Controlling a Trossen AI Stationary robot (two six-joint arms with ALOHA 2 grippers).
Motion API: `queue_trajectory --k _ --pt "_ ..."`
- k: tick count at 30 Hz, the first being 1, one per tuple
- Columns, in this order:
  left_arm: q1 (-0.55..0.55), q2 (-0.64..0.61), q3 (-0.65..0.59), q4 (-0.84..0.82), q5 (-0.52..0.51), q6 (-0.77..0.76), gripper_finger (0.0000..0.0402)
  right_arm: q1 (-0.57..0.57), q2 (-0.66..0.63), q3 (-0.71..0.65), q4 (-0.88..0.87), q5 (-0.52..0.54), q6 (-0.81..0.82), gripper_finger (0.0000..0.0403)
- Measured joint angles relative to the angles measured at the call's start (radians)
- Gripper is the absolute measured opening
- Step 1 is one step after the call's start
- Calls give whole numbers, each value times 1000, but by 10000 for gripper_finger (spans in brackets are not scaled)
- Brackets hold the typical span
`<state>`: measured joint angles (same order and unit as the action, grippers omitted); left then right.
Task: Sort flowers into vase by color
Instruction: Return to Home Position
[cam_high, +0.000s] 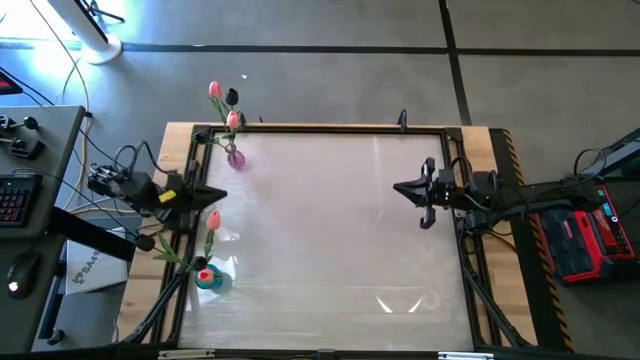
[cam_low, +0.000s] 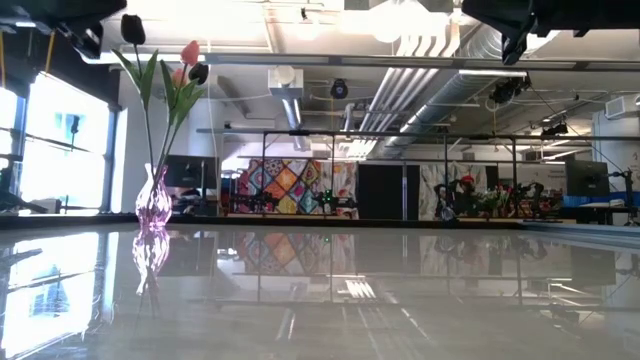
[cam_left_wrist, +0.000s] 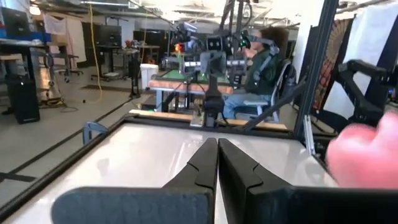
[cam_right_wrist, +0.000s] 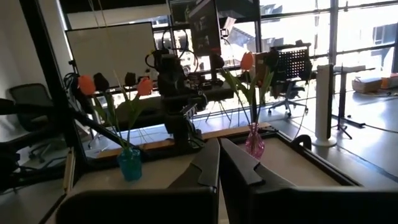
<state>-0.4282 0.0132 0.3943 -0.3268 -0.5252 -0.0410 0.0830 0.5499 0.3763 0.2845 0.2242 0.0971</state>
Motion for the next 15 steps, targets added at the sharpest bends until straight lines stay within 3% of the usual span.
queue_trajectory --k 7,15 --pt "0 0 -121 152 72 -10 0 0 0 0 -3 -34 18 0" --pt "5 -1 -229 266 78 -13 0 0 0 0 -3 -42 15 0"
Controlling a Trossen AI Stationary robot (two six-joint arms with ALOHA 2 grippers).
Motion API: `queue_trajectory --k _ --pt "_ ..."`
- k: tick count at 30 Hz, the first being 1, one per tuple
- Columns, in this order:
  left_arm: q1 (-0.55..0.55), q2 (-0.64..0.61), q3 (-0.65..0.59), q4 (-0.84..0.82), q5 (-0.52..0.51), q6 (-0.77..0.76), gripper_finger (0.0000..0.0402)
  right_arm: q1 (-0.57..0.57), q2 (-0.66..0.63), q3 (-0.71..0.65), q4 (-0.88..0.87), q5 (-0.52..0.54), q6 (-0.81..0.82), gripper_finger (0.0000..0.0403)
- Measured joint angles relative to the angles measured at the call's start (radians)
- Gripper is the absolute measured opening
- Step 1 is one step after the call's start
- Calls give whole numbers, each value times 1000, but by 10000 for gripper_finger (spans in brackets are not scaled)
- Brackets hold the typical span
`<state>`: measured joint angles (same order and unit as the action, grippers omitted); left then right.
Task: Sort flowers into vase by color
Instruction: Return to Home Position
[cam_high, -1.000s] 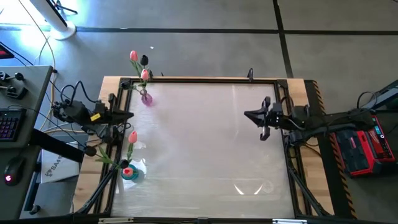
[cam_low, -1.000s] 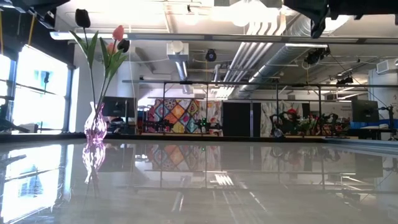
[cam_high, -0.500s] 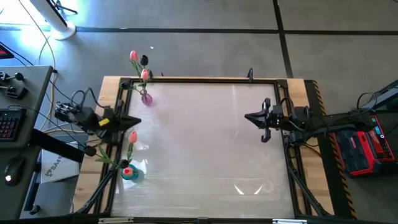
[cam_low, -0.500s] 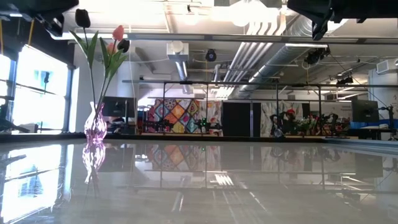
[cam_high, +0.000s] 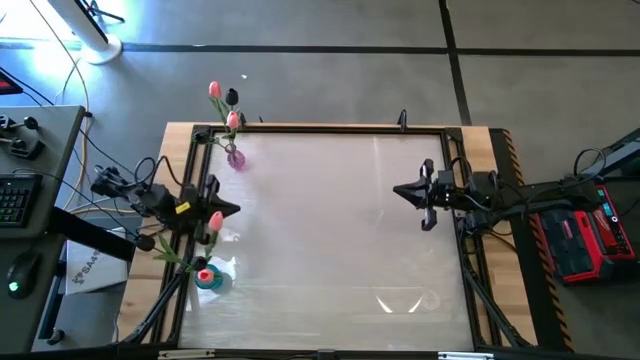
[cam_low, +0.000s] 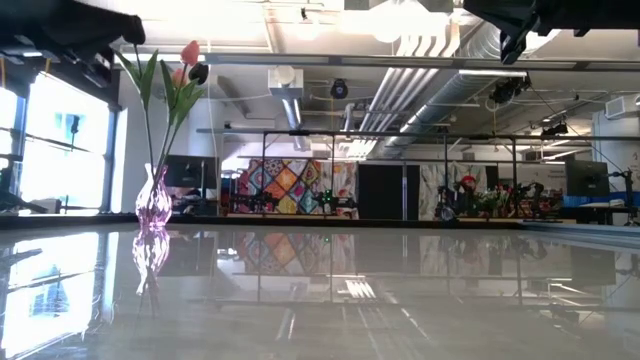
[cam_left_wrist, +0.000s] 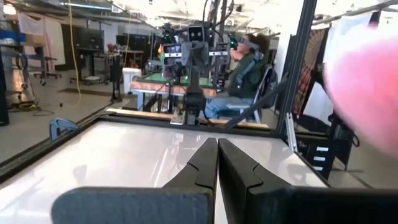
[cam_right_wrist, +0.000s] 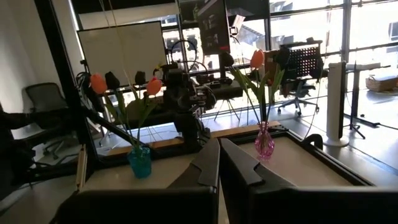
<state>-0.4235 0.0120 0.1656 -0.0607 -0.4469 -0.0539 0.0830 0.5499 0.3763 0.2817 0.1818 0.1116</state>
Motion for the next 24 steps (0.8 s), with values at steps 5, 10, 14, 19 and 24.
queue_trajectory --k 5,10,14,19,24 --pt "23 0 -72 74 20 -33 0 0 -3 0 -5 -9 -23 0" --pt "59 0 -113 110 50 -63 0 0 -51 0 -50 24 -61 0" --pt "94 0 -130 124 66 -68 0 0 -118 0 -107 32 -66 0" --pt "160 0 -153 126 136 -116 0 -7 -167 -6 -148 36 -67 0" --pt "232 0 -153 128 233 -127 0 -43 -170 -159 84 36 -10 0"
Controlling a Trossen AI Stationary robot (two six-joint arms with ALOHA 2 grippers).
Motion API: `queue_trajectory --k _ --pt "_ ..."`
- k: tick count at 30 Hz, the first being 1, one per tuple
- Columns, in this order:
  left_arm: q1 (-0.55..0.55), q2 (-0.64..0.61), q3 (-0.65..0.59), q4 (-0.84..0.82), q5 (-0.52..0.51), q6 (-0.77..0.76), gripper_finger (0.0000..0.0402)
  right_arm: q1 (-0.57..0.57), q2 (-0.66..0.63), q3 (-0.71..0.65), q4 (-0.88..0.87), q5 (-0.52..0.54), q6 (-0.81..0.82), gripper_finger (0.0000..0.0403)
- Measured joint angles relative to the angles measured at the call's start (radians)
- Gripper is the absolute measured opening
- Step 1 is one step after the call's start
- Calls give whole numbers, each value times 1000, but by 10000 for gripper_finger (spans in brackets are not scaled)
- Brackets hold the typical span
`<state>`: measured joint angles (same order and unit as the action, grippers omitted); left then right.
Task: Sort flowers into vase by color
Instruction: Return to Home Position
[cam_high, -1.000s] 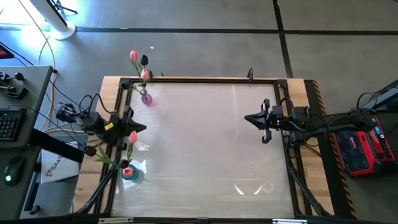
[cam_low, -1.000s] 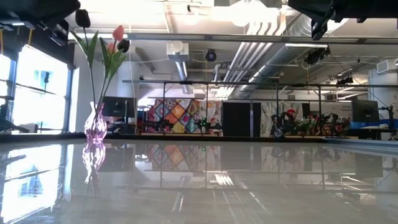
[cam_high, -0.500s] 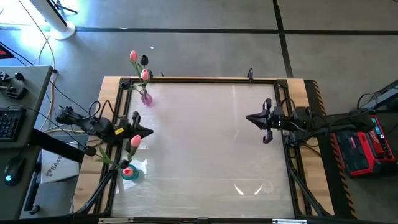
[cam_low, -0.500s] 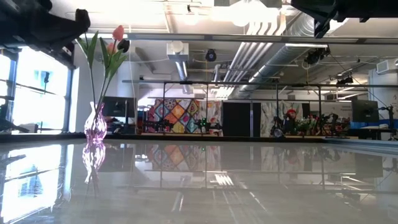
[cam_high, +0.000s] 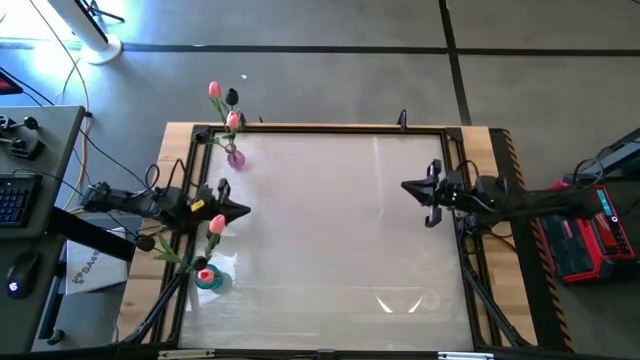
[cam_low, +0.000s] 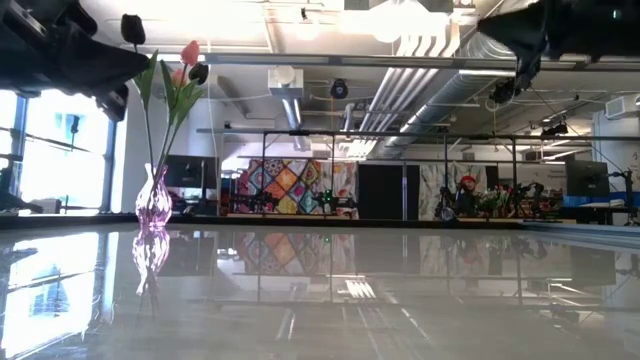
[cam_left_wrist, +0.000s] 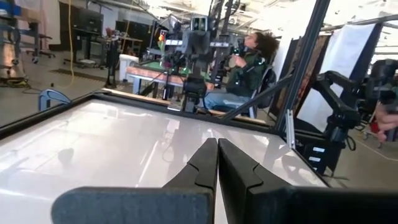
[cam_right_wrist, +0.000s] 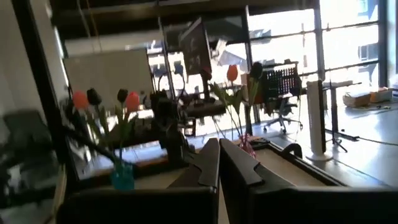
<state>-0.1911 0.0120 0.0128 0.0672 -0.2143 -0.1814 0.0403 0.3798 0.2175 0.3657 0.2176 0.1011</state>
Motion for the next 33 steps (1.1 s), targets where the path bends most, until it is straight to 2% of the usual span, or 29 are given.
queue_trajectory --k 4,7,16,25,33 --pt "36 0 0 -1 31 0 0 -15 -1 -143 262 0 48 0" --pt "57 0 0 0 33 7 0 -16 -1 -200 361 0 56 0" --pt "87 0 0 0 38 20 0 -16 -16 -192 245 -54 56 0" --pt "87 0 0 -3 56 53 0 -16 -90 -207 159 -53 48 0" --pt "87 0 0 -34 50 60 0 -16 -94 -207 95 -61 -10 0"
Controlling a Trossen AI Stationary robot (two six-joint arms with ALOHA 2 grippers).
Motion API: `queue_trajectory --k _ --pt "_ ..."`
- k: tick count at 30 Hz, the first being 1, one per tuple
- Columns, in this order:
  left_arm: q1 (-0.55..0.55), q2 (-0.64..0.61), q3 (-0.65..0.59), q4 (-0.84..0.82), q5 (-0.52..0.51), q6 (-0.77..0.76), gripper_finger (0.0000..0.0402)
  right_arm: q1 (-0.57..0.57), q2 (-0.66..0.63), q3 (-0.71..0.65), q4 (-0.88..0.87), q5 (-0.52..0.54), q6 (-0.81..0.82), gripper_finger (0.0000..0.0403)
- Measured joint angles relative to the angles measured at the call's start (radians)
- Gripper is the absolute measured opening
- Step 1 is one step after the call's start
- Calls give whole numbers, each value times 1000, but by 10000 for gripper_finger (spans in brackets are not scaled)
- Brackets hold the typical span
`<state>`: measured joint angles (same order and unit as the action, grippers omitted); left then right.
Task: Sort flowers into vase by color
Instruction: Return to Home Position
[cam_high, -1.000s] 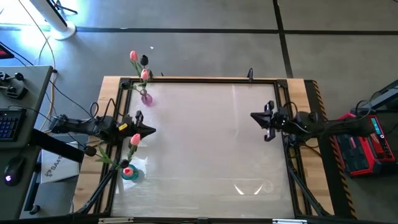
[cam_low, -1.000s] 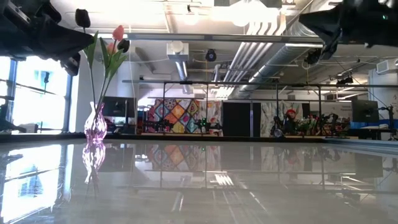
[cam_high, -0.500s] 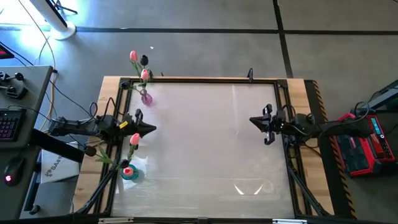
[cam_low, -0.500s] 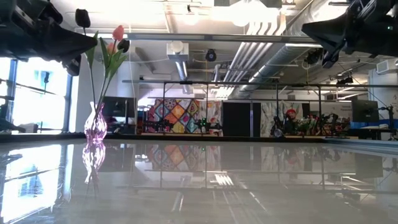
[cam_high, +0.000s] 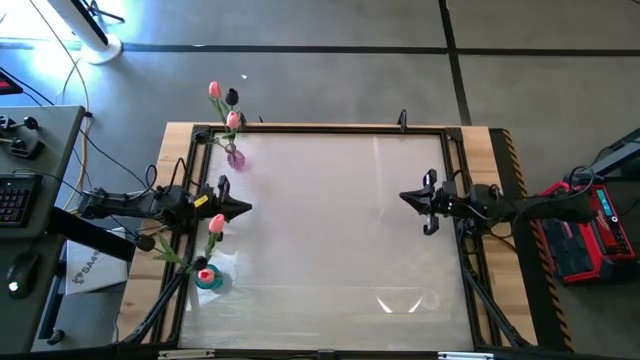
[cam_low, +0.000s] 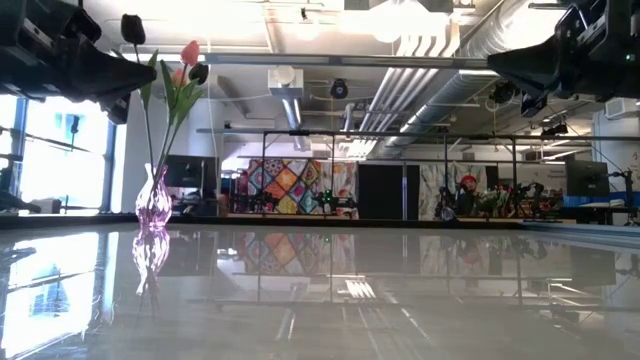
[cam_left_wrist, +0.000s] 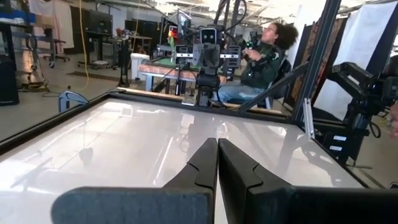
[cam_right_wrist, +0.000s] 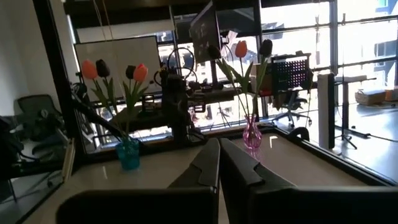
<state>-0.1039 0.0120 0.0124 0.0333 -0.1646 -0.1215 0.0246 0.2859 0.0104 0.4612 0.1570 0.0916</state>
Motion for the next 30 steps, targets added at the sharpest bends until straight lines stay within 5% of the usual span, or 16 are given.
queue_trajectory --k 10,22,30 --pt "43 0 0 2 2 3 0 -6 -16 0 -74 5 -15 0" --pt "66 0 0 2 6 -5 0 -12 -286 -1 -305 23 -17 0" --pt "66 -8 0 8 6 -4 0 -14 -285 0 -333 41 -20 0"
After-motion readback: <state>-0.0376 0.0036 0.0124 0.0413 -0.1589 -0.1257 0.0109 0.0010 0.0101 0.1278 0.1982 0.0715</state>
